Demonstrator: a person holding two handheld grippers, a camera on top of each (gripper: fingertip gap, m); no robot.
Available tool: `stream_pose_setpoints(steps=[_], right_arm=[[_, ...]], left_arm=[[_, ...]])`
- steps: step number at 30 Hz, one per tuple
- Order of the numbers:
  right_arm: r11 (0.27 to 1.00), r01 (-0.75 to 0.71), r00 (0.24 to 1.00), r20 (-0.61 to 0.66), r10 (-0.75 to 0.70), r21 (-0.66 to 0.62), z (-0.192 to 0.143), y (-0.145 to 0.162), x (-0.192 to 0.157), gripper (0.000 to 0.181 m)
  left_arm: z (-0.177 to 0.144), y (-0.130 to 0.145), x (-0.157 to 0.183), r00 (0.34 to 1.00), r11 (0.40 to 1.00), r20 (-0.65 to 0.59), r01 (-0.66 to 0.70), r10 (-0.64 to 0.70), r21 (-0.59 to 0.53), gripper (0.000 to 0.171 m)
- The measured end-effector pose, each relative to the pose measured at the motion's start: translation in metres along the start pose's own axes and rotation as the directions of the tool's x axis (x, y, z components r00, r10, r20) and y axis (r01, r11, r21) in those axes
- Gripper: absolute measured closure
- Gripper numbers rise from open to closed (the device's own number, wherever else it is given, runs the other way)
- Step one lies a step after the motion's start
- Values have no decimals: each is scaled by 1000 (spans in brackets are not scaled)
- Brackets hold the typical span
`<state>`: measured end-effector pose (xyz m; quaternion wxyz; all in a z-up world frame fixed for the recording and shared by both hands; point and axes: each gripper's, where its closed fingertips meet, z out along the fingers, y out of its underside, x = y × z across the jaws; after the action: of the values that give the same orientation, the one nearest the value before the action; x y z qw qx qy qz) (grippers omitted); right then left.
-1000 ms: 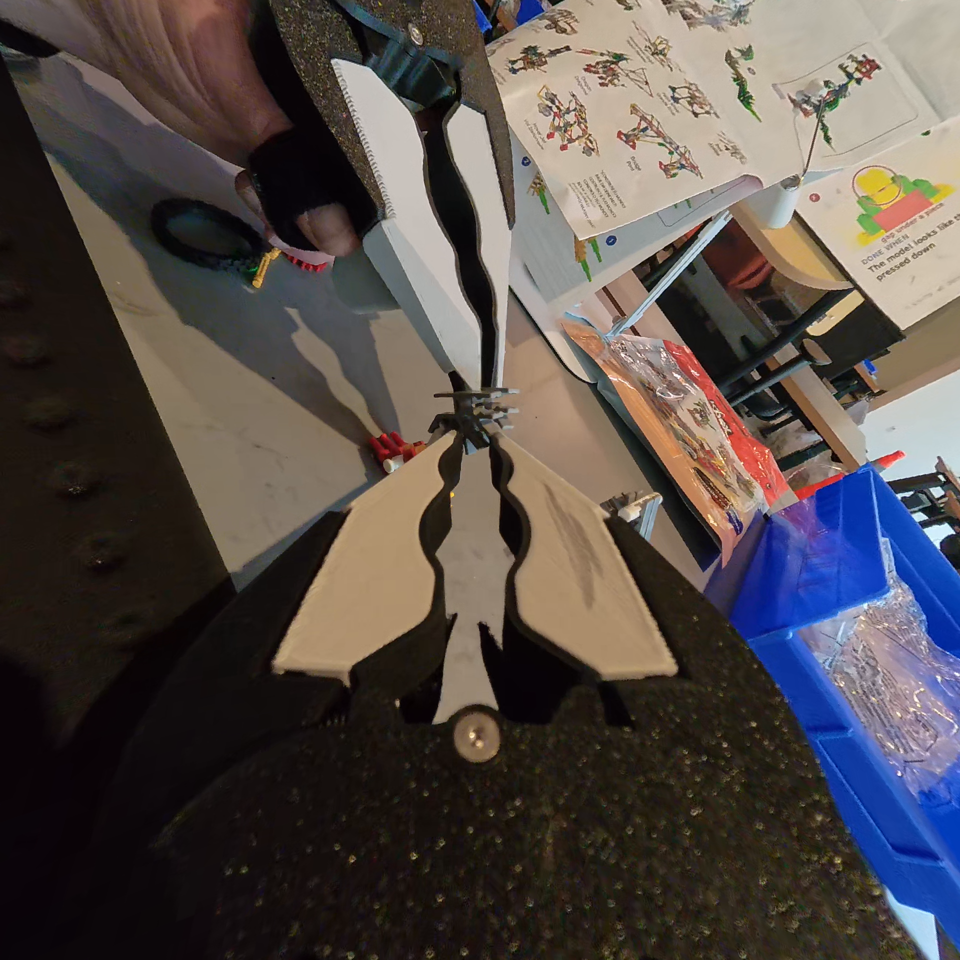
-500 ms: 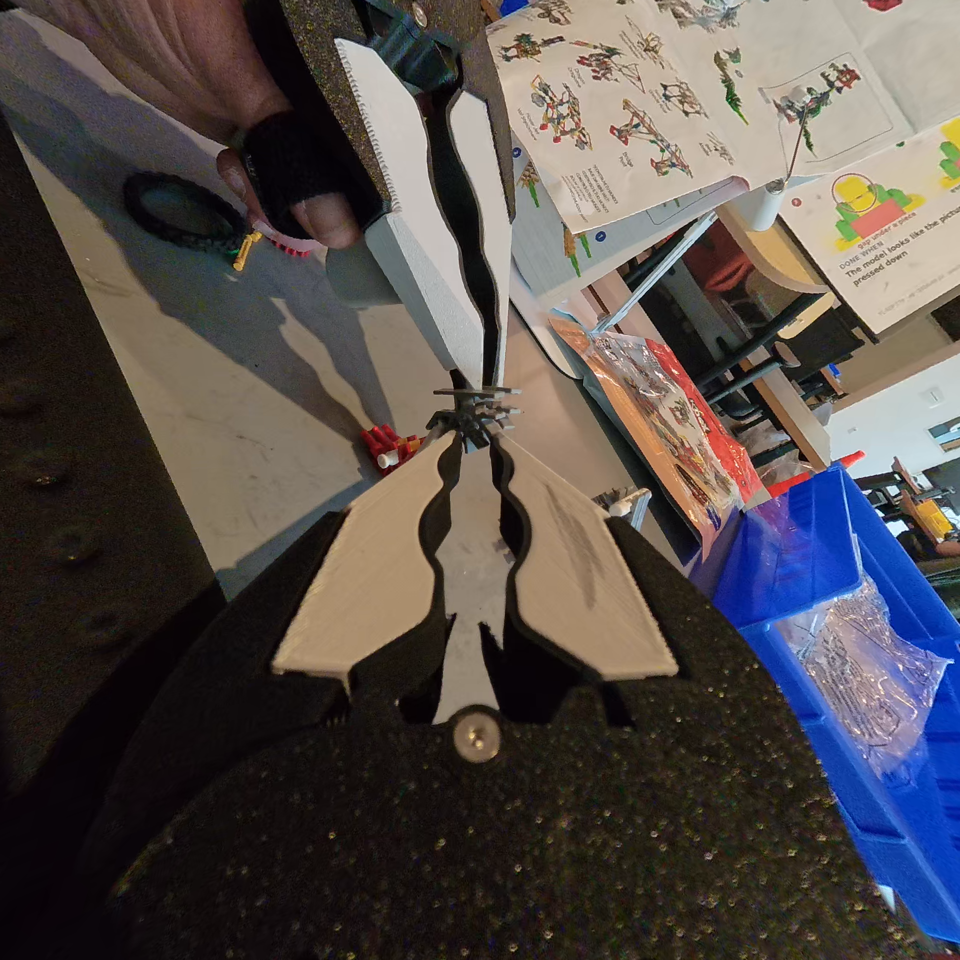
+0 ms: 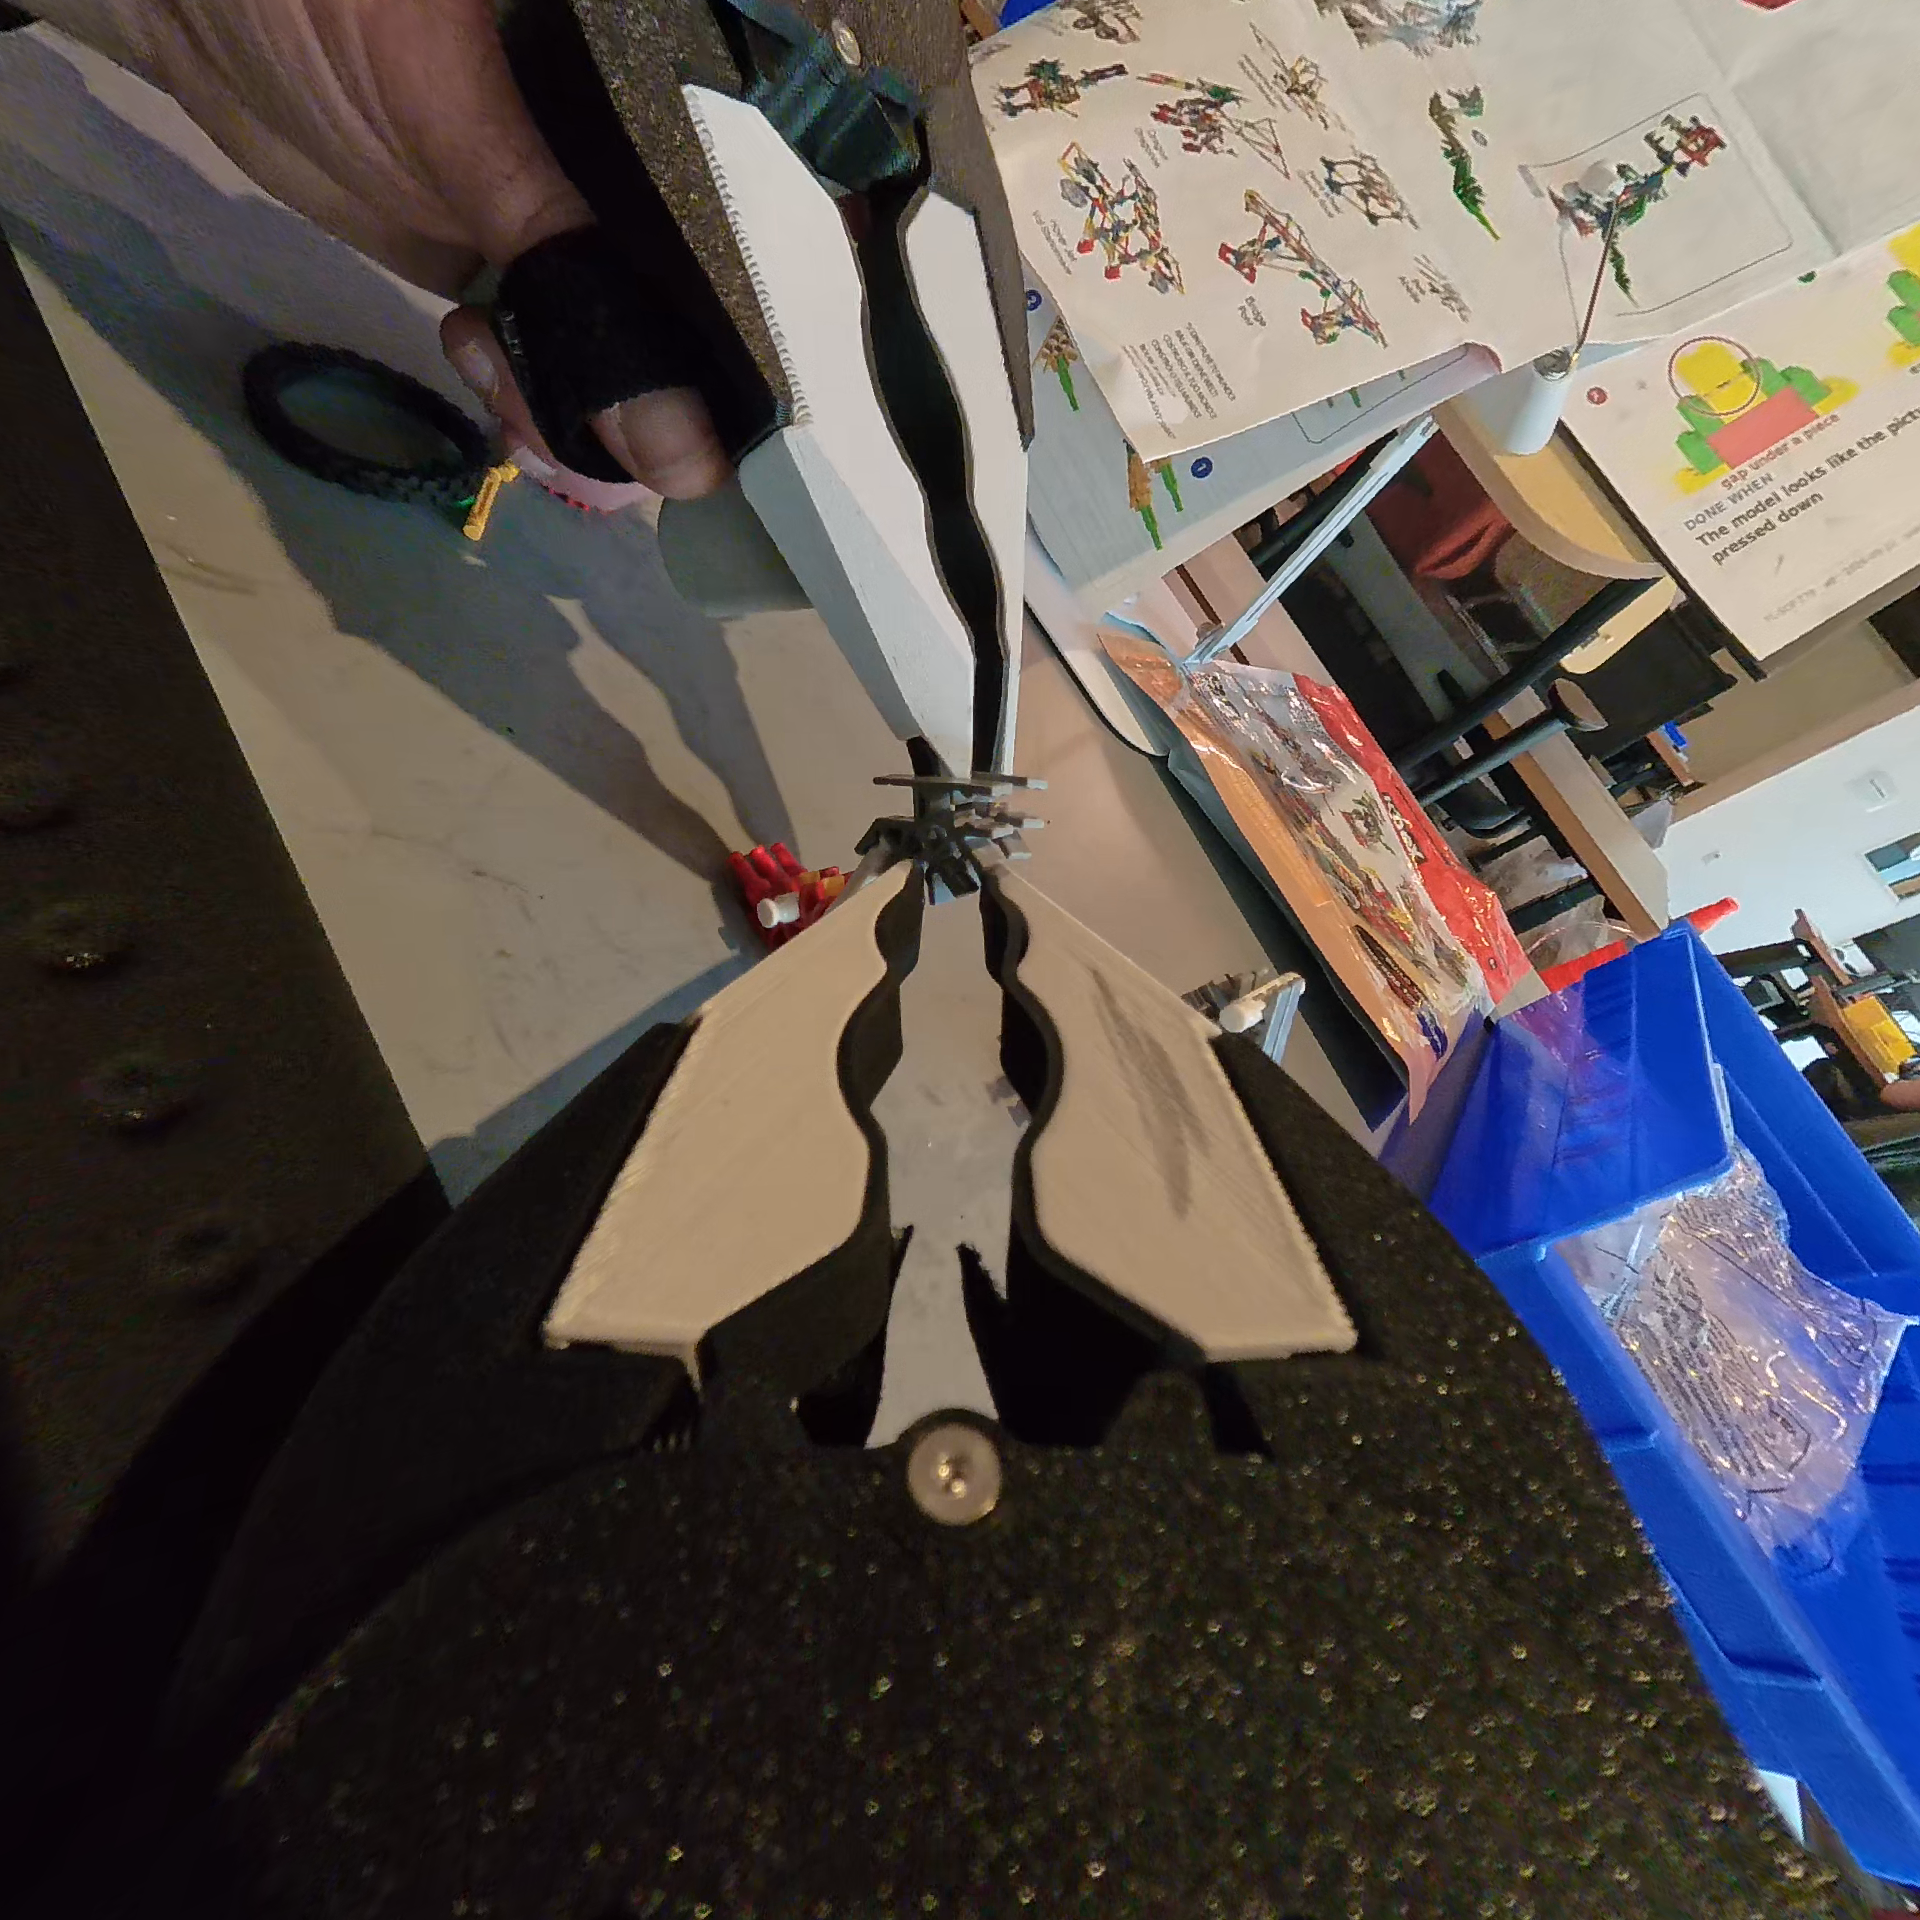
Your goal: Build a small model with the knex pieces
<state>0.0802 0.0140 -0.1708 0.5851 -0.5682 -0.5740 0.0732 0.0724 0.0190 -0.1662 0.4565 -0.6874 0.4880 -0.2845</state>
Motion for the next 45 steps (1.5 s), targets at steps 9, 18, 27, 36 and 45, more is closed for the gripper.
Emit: stream_pose_setpoints(steps=[9,18,27,36,45], right_arm=[[1000,-7,1000,2,7,-3,0,1,0,171],[1000,-8,1000,2,8,-8,1,2,0,171],[1000,-7,1000,4,7,-11,1,3,0,172],[1000,-3,1000,13,3,-12,2,3,-2,172],[1000,2,1000,11,-2,-11,2,3,-2,173]], left_arm=[[1,0,-1,1000,1000,-2,21,-21,9,163],[1,0,-4,999,998,0,55,-55,15,158],[1,0,-5,996,996,2,92,-92,8,158],[-6,-5,-5,986,987,-58,157,-155,34,148],[-9,10,12,985,995,-142,90,-97,-53,139]])
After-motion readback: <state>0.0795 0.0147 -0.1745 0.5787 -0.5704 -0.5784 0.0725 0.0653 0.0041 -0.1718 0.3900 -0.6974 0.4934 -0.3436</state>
